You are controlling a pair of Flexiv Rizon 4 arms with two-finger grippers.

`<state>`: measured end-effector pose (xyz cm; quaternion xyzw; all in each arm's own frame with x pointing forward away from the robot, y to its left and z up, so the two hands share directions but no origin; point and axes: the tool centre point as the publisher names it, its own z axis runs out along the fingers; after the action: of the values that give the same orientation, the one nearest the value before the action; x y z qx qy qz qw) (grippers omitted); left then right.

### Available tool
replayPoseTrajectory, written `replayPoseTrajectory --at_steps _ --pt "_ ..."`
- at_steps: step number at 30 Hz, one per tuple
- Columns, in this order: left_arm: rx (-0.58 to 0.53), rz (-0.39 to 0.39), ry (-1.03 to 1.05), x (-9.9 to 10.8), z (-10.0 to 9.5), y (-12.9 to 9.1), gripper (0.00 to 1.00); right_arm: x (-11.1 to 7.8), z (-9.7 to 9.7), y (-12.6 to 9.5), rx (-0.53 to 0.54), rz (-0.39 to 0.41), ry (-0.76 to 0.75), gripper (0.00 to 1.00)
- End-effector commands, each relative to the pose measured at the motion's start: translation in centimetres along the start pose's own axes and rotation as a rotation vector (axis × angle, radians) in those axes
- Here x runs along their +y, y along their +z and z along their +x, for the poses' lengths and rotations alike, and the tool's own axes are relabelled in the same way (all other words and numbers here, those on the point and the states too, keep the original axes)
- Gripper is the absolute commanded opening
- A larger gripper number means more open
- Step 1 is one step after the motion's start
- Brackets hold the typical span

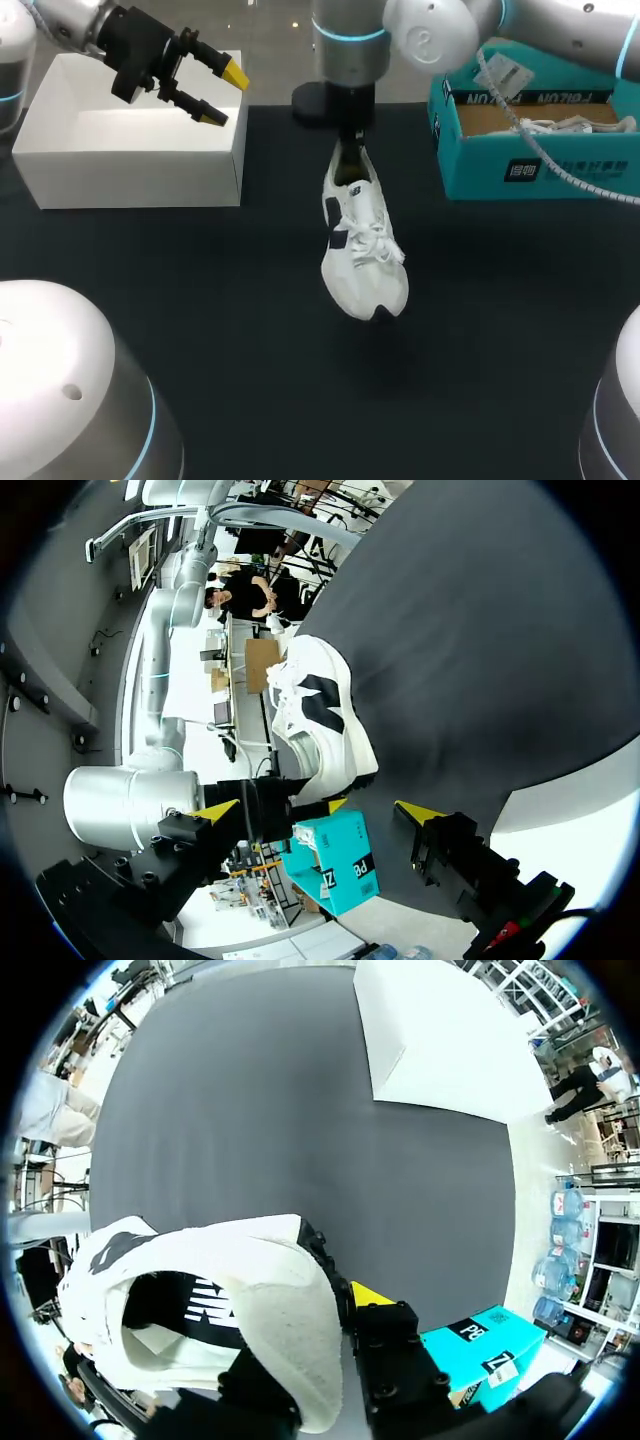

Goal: Take the shoe out of the shoebox, open the shoe tongue, remove and reinsert the insole, then place the shoe into the shoebox

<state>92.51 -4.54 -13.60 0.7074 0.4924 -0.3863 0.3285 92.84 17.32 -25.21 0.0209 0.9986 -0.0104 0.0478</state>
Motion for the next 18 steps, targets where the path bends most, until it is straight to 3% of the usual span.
replayPoseTrajectory --at_steps 1,18 --pt "0.003 0.000 0.001 0.0 0.0 0.0 1.00 -1.0 -0.3 -5.8 -0.008 -0.005 0.016 0.00" --pt "0.003 0.000 0.001 0.0 0.0 0.0 1.00 -2.2 -0.8 -13.1 -0.032 -0.011 -0.011 0.00"
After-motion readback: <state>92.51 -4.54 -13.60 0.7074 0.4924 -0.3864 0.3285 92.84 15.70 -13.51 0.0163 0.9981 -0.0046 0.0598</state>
